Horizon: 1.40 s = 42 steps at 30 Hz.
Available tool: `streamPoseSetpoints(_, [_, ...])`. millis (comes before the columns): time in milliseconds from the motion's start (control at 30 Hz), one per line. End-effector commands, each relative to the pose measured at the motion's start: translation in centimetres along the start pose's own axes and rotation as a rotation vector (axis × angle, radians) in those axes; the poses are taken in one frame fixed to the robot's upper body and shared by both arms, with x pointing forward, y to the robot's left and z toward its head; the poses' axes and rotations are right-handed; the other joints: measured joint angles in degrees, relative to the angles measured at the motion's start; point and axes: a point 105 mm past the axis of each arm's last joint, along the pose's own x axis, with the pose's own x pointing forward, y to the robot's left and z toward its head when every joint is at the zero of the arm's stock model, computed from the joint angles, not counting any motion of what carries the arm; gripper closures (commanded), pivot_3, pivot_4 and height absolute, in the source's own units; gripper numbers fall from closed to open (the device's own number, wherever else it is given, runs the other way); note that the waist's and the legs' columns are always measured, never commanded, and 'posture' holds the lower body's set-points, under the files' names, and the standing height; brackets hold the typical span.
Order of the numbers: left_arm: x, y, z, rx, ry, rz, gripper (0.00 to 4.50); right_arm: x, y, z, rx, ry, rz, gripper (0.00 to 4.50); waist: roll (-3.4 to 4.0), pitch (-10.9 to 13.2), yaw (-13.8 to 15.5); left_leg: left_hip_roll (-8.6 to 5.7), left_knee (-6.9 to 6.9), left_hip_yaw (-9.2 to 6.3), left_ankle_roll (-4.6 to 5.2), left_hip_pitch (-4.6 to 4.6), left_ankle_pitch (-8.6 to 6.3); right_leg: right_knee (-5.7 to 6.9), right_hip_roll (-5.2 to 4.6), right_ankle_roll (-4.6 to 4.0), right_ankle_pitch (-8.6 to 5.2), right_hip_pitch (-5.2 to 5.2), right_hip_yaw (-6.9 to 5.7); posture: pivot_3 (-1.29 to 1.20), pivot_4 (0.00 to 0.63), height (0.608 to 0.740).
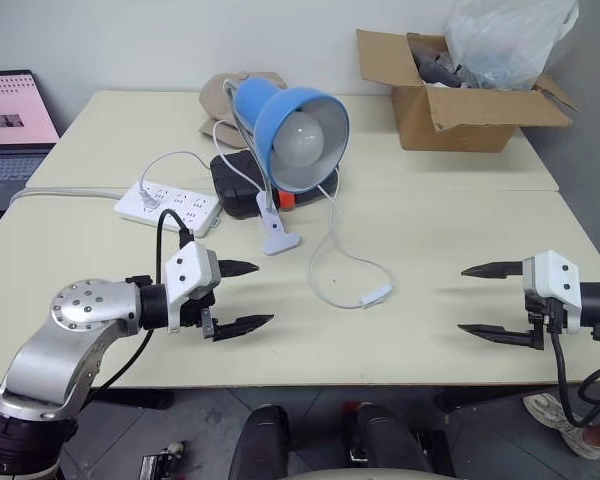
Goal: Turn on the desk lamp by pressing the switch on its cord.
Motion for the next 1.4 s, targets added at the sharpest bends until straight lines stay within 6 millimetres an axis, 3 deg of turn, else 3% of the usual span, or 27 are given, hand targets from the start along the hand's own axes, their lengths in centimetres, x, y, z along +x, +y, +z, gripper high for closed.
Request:
streamPoseSetpoints(33, [0.9, 0.1, 0.1, 0.032, -0.005, 0.051, 0.06, 0.0, 0.0, 0.7, -0.038, -0.003, -0.008, 0.00, 0.00, 0.00, 0.05, 0.00, 0.00, -0.01, 0.00, 0.00, 0.00, 0.00, 0.00, 0.00, 0.00, 0.00, -0.01, 0.00, 0.150, 0.740])
streamPoseSetpoints(167, [2.4, 0.2, 1.0, 0.010, -0.096, 0.069, 0.06, 0.1, -0.1, 0.7, -0.039, -0.005, -0.014, 0.00, -0.02, -0.01, 0.12, -0.01, 0.06, -0.02, 0.00, 0.00, 0.00, 0.02, 0.00, 0.06, 0.03, 0.03, 0.00, 0.00, 0.150, 0.740])
streamPoseSetpoints(300, [4.9, -0.7, 0.4, 0.063, -0.058, 0.046, 0.06, 0.2, 0.1, 1.0, -0.036, -0.010, -0.016, 0.00, -0.01, -0.01, 0.16, -0.04, 0.09, -0.02, 0.01, 0.01, 0.00, 0.02, 0.00, 0.12, 0.07, 0.06, 0.03, 0.00, 0.150, 0.740])
streamPoseSetpoints(433, [7.3, -1.9, 1.3, 0.078, -0.107, -0.020, 0.06, 0.1, 0.3, 1.0, -0.022, -0.001, -0.024, 0.00, -0.01, -0.01, 0.20, -0.03, 0.07, -0.03, 0.01, 0.00, 0.01, 0.02, 0.02, 0.11, 0.07, 0.05, 0.03, 0.00, 0.150, 0.740])
streamPoseSetpoints(767, [13.2, -2.6, 1.0, 0.103, -0.086, -0.114, 0.06, 0.4, 0.6, 1.7, 0.017, 0.040, -0.074, 0.00, -0.03, -0.02, 0.33, -0.07, 0.14, -0.07, 0.02, -0.02, 0.01, 0.04, 0.09, 0.17, 0.10, 0.07, 0.08, 0.00, 0.150, 0.740])
streamPoseSetpoints(1200, [16.8, -1.8, 1.1, 0.095, -0.083, -0.096, 0.06, 0.3, 1.2, 2.6, 0.047, 0.058, -0.087, 0.00, -0.04, -0.02, 0.33, -0.09, 0.15, -0.21, 0.02, -0.06, 0.01, 0.04, 0.14, 0.18, 0.11, 0.09, 0.03, 0.00, 0.150, 0.740])
streamPoseSetpoints(1233, [16.9, -1.8, 1.1, 0.096, -0.084, -0.095, 0.43, 0.2, 1.2, 2.6, 0.047, 0.059, -0.088, 0.00, -0.04, -0.02, 0.32, -0.10, 0.16, -0.22, 0.02, -0.06, 0.01, 0.04, 0.14, 0.18, 0.11, 0.09, 0.02, 0.00, 0.150, 0.740])
streamPoseSetpoints(1300, [17.0, -2.0, 1.0, 0.100, -0.080, -0.106, 0.60, 0.2, 1.2, 2.6, 0.047, 0.059, -0.091, 0.00, -0.04, -0.02, 0.29, -0.11, 0.16, -0.21, 0.02, -0.06, 0.01, 0.04, 0.14, 0.18, 0.11, 0.09, 0.04, 0.00, 0.150, 0.740])
streamPoseSetpoints(1400, [17.1, -2.3, 1.0, 0.102, -0.083, -0.123, 1.27, 0.2, 1.1, 2.7, 0.046, 0.060, -0.093, 0.00, -0.04, -0.02, 0.27, -0.10, 0.16, -0.22, 0.02, -0.06, 0.01, 0.04, 0.15, 0.18, 0.10, 0.09, 0.03, 0.00, 0.150, 0.740])
